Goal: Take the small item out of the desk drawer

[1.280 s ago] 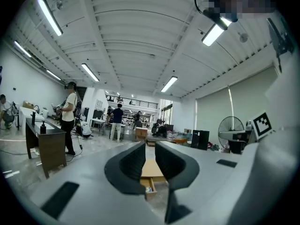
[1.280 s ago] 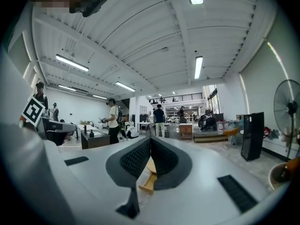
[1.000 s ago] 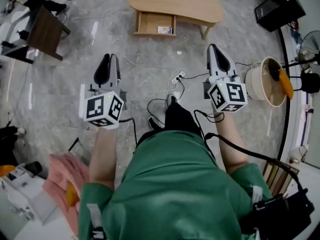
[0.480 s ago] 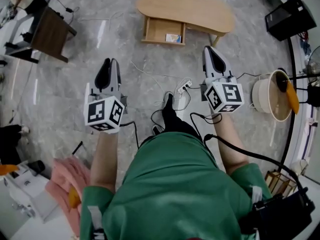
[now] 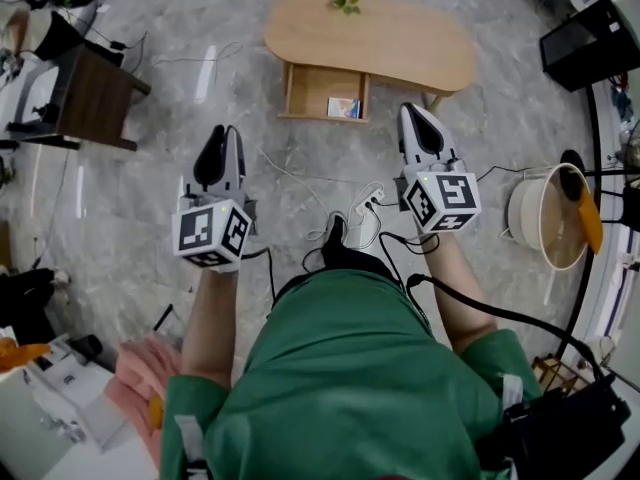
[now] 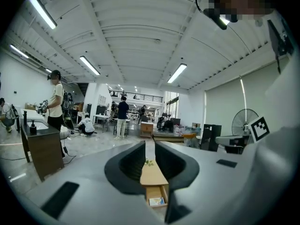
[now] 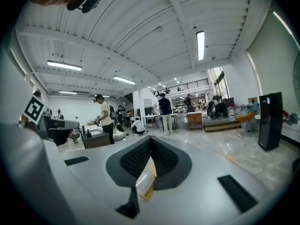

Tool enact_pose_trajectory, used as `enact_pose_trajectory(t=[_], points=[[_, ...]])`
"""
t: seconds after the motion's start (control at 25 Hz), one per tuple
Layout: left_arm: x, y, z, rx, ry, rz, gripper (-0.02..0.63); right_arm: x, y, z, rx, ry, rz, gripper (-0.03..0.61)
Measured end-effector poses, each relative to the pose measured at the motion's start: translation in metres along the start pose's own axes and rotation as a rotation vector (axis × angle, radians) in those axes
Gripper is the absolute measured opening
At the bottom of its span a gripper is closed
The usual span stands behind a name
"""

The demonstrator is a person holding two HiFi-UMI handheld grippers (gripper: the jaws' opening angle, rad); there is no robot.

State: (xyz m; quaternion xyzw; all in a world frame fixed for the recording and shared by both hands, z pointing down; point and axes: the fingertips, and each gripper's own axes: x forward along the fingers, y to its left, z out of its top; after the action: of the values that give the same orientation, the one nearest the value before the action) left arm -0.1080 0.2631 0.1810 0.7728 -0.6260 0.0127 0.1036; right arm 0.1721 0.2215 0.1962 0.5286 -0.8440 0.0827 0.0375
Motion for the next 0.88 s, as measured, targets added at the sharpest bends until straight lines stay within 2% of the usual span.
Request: enact_pose_trajectory(t=[0.24,0.56,0.88], points=[[0.059,-0.022,0.023,0.043,-0.023,-0.016,0.075,0.043,-0.046,0.017,0.003,-0.024,0.012,0.023],[0.107,-0.018,0.044,0.061,-0.028,-0.024,0.075,0.079,-0.069,0.036,-0.003,-0.044,0.012,0.023],[0.188,0.007,0.045,0.040,-0.036,-0.126,0.075,0.132,-0.083,0.045,-0.055,-0.036,-0.057,0.023]])
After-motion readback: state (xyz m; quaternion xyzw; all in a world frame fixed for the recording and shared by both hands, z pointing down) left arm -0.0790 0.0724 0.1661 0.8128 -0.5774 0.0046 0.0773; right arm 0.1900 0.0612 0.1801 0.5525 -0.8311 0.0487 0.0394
